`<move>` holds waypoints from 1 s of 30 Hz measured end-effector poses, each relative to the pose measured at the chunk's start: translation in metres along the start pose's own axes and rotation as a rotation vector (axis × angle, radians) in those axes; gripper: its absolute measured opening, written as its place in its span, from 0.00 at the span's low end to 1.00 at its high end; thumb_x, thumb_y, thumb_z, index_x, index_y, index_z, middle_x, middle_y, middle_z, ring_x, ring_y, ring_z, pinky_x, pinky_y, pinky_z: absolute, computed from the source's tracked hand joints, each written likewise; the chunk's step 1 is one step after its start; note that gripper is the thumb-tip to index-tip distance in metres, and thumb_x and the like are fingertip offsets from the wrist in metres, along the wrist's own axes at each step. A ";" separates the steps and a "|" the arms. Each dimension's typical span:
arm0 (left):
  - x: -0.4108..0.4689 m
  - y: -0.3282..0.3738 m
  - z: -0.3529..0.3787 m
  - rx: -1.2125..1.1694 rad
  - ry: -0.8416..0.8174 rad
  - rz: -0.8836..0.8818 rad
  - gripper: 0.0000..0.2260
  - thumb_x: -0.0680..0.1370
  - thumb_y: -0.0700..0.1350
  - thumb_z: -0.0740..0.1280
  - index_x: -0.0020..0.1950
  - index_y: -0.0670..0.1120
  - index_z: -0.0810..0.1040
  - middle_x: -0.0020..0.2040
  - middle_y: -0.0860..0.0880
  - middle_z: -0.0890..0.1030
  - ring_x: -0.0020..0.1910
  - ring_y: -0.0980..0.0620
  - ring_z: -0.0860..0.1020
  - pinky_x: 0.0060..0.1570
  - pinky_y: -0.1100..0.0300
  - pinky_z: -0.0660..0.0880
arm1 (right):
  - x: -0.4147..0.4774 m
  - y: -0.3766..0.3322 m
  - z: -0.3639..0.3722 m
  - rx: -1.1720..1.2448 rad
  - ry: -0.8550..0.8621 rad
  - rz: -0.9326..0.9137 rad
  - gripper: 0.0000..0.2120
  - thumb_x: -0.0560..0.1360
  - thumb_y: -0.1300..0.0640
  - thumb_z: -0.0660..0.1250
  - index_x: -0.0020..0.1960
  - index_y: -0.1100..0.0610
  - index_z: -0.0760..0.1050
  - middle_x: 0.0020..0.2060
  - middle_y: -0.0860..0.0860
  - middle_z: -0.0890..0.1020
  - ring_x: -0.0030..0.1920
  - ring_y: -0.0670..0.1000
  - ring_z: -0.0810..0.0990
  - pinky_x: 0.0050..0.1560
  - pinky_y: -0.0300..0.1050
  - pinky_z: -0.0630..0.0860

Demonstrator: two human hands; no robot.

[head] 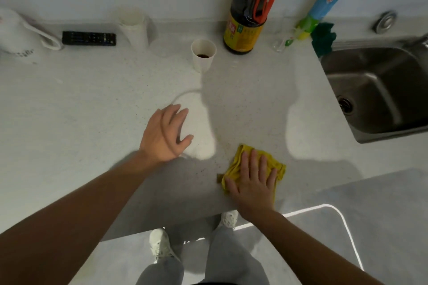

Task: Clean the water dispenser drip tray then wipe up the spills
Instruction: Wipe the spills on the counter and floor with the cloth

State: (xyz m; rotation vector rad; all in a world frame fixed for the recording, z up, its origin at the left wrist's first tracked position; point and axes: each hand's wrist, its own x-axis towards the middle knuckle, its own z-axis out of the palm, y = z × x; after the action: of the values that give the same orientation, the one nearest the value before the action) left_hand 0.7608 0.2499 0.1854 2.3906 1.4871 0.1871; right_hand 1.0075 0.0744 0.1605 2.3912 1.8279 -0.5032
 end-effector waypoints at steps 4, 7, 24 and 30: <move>-0.040 -0.026 0.003 0.157 -0.039 -0.082 0.40 0.78 0.72 0.54 0.82 0.47 0.63 0.82 0.38 0.63 0.81 0.34 0.60 0.79 0.34 0.55 | 0.043 -0.037 -0.006 0.032 0.019 0.023 0.42 0.76 0.27 0.40 0.81 0.47 0.30 0.83 0.51 0.37 0.82 0.58 0.35 0.76 0.67 0.31; -0.063 -0.037 0.012 0.149 0.034 -0.105 0.39 0.79 0.69 0.57 0.82 0.45 0.65 0.82 0.37 0.63 0.82 0.33 0.59 0.79 0.32 0.53 | 0.097 -0.052 -0.024 0.018 0.033 -0.057 0.44 0.76 0.27 0.41 0.84 0.50 0.39 0.85 0.54 0.46 0.83 0.61 0.42 0.77 0.70 0.35; -0.061 -0.043 0.018 0.149 0.035 -0.114 0.38 0.77 0.69 0.58 0.83 0.51 0.62 0.83 0.41 0.62 0.82 0.37 0.58 0.80 0.36 0.53 | 0.032 -0.004 -0.011 -0.059 0.048 -0.365 0.38 0.81 0.29 0.45 0.85 0.46 0.45 0.85 0.50 0.51 0.84 0.57 0.46 0.79 0.65 0.43; -0.060 -0.042 0.018 0.140 0.028 -0.119 0.39 0.77 0.70 0.58 0.83 0.51 0.60 0.84 0.42 0.60 0.83 0.38 0.55 0.80 0.36 0.53 | 0.112 0.041 -0.051 -0.058 0.046 -0.088 0.42 0.76 0.27 0.43 0.84 0.46 0.43 0.84 0.51 0.49 0.84 0.59 0.47 0.79 0.67 0.43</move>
State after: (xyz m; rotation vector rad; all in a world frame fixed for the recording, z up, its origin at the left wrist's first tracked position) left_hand 0.7031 0.2103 0.1579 2.4045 1.7019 0.0920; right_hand 1.0823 0.1803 0.1680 2.3129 1.9455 -0.3999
